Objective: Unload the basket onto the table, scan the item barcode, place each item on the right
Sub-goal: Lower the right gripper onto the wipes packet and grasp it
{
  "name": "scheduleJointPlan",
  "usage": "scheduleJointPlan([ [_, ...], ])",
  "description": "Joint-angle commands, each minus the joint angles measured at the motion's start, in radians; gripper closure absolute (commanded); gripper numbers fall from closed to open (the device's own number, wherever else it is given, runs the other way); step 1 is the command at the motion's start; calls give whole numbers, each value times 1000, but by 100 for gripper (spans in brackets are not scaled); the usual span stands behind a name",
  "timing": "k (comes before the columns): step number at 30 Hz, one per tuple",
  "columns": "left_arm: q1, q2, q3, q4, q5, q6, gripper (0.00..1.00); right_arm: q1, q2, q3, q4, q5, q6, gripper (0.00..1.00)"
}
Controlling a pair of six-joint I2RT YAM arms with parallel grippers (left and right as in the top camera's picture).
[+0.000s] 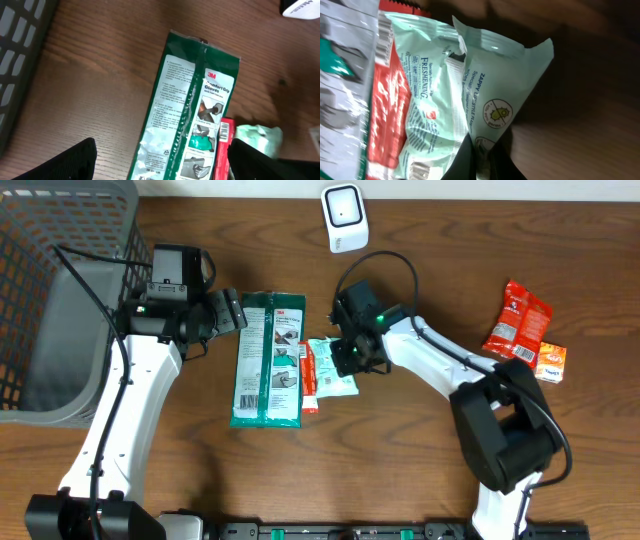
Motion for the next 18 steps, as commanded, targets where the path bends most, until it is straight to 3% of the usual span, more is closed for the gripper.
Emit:
scheduleJointPlan([
  [1, 3, 6, -1, 0, 3, -6, 16, -50, -111, -13, -67, 190, -46, 99],
  [5, 3, 6, -1, 0, 3, -6, 16, -82, -138, -14, -137, 331, -54, 99],
  [14, 3, 6, -1, 0, 3, -6, 16, -107, -130, -75, -69, 339, -49, 99],
  [15, 3, 6, -1, 0, 3, -6, 16, -107, -130, -86, -52, 339, -49, 93],
  [16, 3, 6, -1, 0, 3, -6, 16, -107, -130, -100, -31, 335, -49, 74],
  [18, 3, 6, -1, 0, 3, -6, 16, -107, -130, -117, -13, 325, -50, 59],
])
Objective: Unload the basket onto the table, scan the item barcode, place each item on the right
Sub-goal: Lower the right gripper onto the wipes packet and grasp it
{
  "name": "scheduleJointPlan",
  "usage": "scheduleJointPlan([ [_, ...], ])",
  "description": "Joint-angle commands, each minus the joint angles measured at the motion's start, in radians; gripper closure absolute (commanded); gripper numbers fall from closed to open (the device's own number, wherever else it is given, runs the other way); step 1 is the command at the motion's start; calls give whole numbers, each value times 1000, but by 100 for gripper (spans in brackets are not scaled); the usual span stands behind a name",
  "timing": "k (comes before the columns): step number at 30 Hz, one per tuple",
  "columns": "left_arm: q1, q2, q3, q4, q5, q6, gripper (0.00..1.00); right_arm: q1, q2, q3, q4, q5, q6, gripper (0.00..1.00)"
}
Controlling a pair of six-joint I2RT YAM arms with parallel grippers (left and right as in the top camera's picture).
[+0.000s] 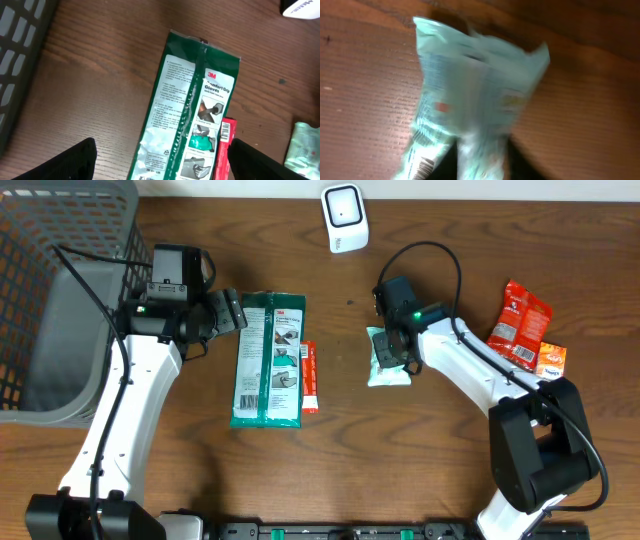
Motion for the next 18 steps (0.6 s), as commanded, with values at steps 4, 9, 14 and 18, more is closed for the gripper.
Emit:
scheduleJointPlan([
  [4, 3, 6, -1, 0, 3, -6, 16, -8, -5, -31, 35, 3, -3, 47],
  [9, 3, 6, -1, 0, 3, -6, 16, -23, -7, -8, 51, -17, -3, 48],
  [14, 3, 6, -1, 0, 3, -6, 16, -31, -15, 17, 64, -162, -3, 75],
  [18, 3, 6, -1, 0, 3, -6, 16, -31, -14, 17, 76, -161, -3, 99],
])
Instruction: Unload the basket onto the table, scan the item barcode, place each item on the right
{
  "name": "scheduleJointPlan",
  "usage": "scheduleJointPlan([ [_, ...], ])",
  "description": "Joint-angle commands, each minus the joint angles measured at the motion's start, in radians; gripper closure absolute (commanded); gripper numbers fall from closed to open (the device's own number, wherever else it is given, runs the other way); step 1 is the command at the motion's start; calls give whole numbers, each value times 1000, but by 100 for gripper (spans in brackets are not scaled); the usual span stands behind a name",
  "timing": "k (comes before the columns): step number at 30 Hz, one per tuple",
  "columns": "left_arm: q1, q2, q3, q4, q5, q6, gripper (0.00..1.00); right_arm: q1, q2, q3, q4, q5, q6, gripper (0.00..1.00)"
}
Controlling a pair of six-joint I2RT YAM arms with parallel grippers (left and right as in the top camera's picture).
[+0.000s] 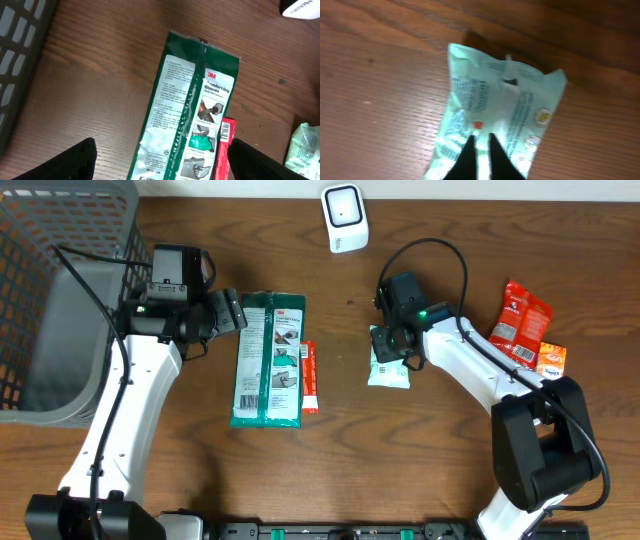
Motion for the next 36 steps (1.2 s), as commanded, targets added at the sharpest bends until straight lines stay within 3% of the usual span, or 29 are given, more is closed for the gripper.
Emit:
scheduleJointPlan([
  [1, 3, 6, -1, 0, 2, -6, 16, -4, -10, 18, 14, -35, 2, 99],
  [14, 3, 6, -1, 0, 2, -6, 16, 13, 115, -5, 117, -40, 35, 98],
  [19, 3, 6, -1, 0, 2, -6, 16, 11, 3, 27, 46, -113, 27, 91],
  [25, 3, 6, -1, 0, 2, -6, 16, 3, -115, 25, -101, 7, 33, 87],
  [36, 3, 6, -1, 0, 2, -6, 16, -38, 87, 14, -43, 74, 47, 87],
])
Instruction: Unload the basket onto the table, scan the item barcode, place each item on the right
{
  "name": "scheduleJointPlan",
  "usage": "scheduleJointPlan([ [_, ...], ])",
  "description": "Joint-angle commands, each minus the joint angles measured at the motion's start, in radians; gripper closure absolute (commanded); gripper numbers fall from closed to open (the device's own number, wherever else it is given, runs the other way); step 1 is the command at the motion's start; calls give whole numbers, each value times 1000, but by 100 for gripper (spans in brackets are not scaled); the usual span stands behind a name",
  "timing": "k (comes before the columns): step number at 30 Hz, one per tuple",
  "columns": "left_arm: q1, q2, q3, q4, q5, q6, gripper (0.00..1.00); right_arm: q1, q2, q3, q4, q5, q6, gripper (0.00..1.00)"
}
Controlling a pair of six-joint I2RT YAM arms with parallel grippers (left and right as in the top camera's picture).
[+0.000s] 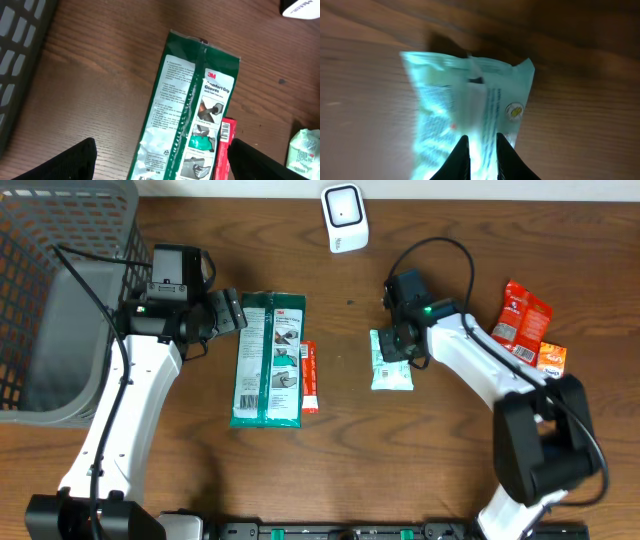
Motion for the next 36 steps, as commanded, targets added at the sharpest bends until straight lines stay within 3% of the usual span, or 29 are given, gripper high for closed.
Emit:
scheduleJointPlan([
  [1, 3, 6, -1, 0, 2, -6, 16, -9, 63, -2, 15, 16, 18, 88],
  [4, 3, 6, -1, 0, 2, -6, 16, -8, 52, 5, 8, 0, 14, 92],
  [11, 3, 6, -1, 0, 2, -6, 16, -6, -113, 34, -89, -104, 3, 82],
  [17, 3, 6, -1, 0, 2, -6, 16, -3, -140, 15, -196, -120, 56, 93],
  [21, 3, 6, -1, 0, 2, -6, 16, 23, -140, -84, -144, -120, 72, 95],
  [25, 3, 6, -1, 0, 2, -6, 16, 77, -140, -264, 113, -108, 97, 93],
  [27, 3, 6, -1, 0, 2, -6, 16, 77, -141, -263, 119, -109, 97, 99],
  [32, 3, 6, -1, 0, 2, -6, 16, 72, -206, -132, -5, -113, 86, 99],
  [36, 3, 6, -1, 0, 2, -6, 16, 67, -266, -96, 42, -99, 85, 98],
])
